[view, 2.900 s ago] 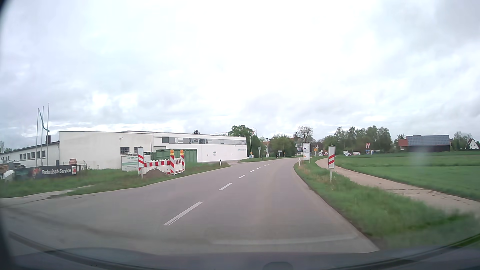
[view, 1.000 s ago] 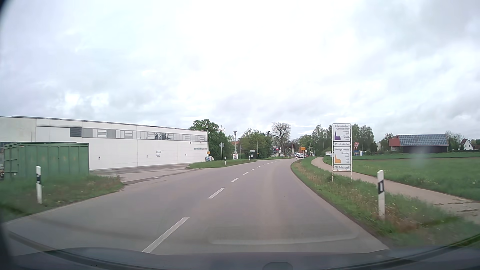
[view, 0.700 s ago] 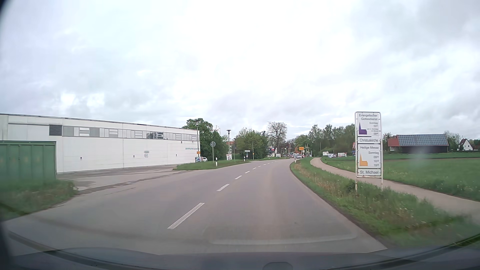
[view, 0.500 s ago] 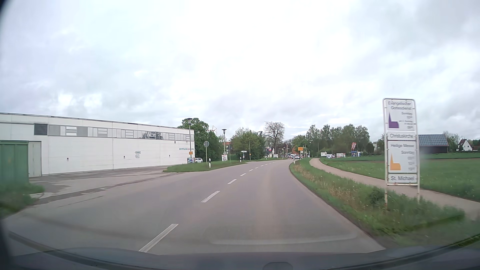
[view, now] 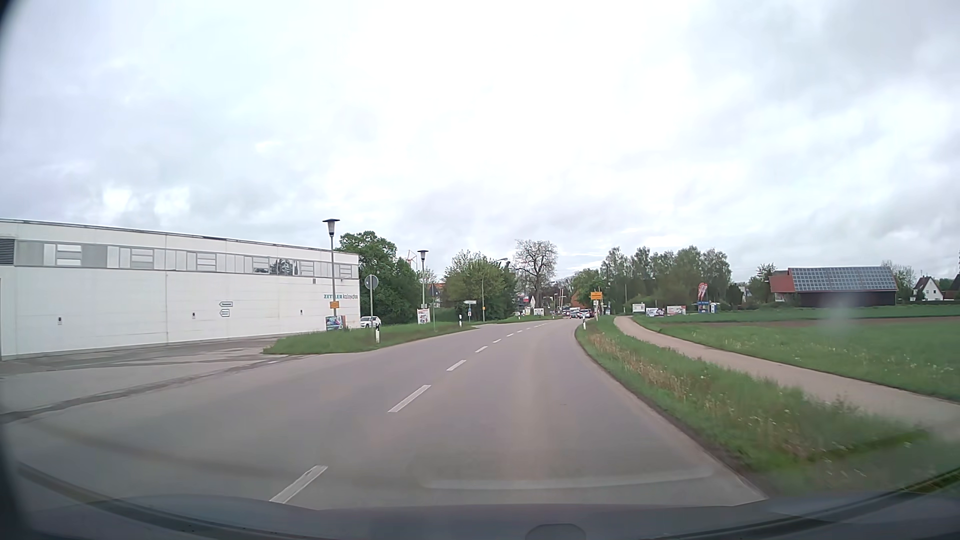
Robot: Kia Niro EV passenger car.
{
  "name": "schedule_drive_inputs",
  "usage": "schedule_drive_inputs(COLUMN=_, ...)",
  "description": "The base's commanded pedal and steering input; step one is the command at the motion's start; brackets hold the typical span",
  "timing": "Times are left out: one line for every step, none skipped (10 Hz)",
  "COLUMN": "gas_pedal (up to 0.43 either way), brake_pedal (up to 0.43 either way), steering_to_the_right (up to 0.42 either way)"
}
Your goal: Follow the waypoints while adhering to traffic rules and regulations
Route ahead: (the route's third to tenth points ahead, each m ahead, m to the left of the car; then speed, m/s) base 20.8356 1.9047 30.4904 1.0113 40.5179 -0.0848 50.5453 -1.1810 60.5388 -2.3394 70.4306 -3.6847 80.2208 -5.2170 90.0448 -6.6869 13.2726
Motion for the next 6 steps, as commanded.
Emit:
schedule_drive_inputs(gas_pedal=0.130, brake_pedal=0.000, steering_to_the_right=0.017)
schedule_drive_inputs(gas_pedal=0.130, brake_pedal=0.000, steering_to_the_right=0.016)
schedule_drive_inputs(gas_pedal=0.130, brake_pedal=0.000, steering_to_the_right=0.015)
schedule_drive_inputs(gas_pedal=0.130, brake_pedal=0.000, steering_to_the_right=0.015)
schedule_drive_inputs(gas_pedal=0.130, brake_pedal=0.000, steering_to_the_right=0.015)
schedule_drive_inputs(gas_pedal=0.130, brake_pedal=0.000, steering_to_the_right=0.015)
